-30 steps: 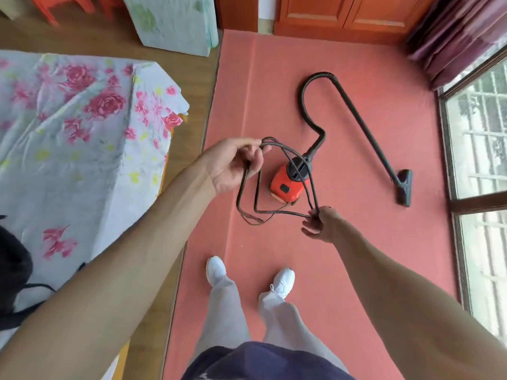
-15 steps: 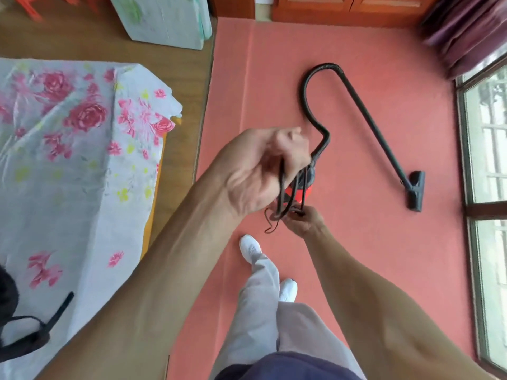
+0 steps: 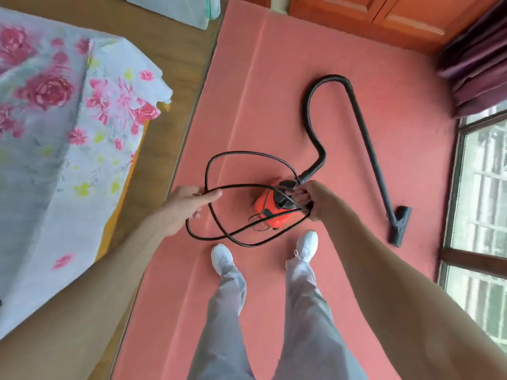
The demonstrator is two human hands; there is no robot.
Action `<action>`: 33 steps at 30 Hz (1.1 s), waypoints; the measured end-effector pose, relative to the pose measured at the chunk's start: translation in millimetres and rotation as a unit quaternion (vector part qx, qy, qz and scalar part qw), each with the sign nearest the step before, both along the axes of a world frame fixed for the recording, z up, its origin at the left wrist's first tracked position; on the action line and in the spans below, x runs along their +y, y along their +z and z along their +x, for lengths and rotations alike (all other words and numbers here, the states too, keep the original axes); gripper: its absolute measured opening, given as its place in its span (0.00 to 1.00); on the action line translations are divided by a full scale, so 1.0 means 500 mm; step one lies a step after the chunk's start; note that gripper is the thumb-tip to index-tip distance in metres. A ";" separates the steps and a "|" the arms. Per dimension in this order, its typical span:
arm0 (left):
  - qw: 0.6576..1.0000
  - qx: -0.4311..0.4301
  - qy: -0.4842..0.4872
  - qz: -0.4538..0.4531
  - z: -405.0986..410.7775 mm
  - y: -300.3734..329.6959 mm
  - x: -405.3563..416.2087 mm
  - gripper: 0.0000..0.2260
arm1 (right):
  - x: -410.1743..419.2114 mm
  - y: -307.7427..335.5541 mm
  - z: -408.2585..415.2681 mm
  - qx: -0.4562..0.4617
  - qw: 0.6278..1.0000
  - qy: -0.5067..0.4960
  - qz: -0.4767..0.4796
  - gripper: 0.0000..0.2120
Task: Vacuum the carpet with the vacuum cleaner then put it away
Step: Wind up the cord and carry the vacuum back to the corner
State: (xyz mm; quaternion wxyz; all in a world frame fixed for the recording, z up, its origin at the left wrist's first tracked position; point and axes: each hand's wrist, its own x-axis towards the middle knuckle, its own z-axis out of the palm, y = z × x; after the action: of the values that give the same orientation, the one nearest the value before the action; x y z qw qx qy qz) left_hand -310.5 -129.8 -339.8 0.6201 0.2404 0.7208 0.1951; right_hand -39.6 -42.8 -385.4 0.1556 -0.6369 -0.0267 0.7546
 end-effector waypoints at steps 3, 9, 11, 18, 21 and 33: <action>0.997 0.045 0.064 0.016 0.067 -0.088 -0.021 0.11 | 0.052 -0.021 0.023 0.076 0.992 0.080 -0.054 0.18; 0.973 0.036 0.223 0.045 0.203 -0.237 -0.014 0.07 | 0.119 -0.076 0.073 0.167 0.960 0.165 -0.150 0.15; 0.977 0.003 0.207 0.057 0.237 -0.279 0.001 0.16 | 0.136 -0.088 0.091 0.198 0.952 0.174 -0.155 0.16; 0.994 -0.080 0.073 0.003 0.341 -0.475 0.023 0.05 | 0.185 -0.212 0.171 0.387 0.906 0.053 -0.163 0.13; 0.994 -0.036 0.081 -0.060 0.347 -0.536 -0.019 0.14 | 0.189 -0.277 0.185 0.135 0.984 0.112 -0.014 0.16; 0.806 -0.242 0.529 -0.107 0.329 -0.649 -0.063 0.08 | -0.076 -0.602 0.046 -0.200 0.796 0.521 0.234 0.21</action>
State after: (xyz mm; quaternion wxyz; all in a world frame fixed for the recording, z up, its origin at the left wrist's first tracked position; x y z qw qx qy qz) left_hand -146.1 -161.5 -664.1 0.5965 -0.3012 0.5796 0.4665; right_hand -16.8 -80.8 -686.5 -0.1251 -0.6079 -0.5607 0.5481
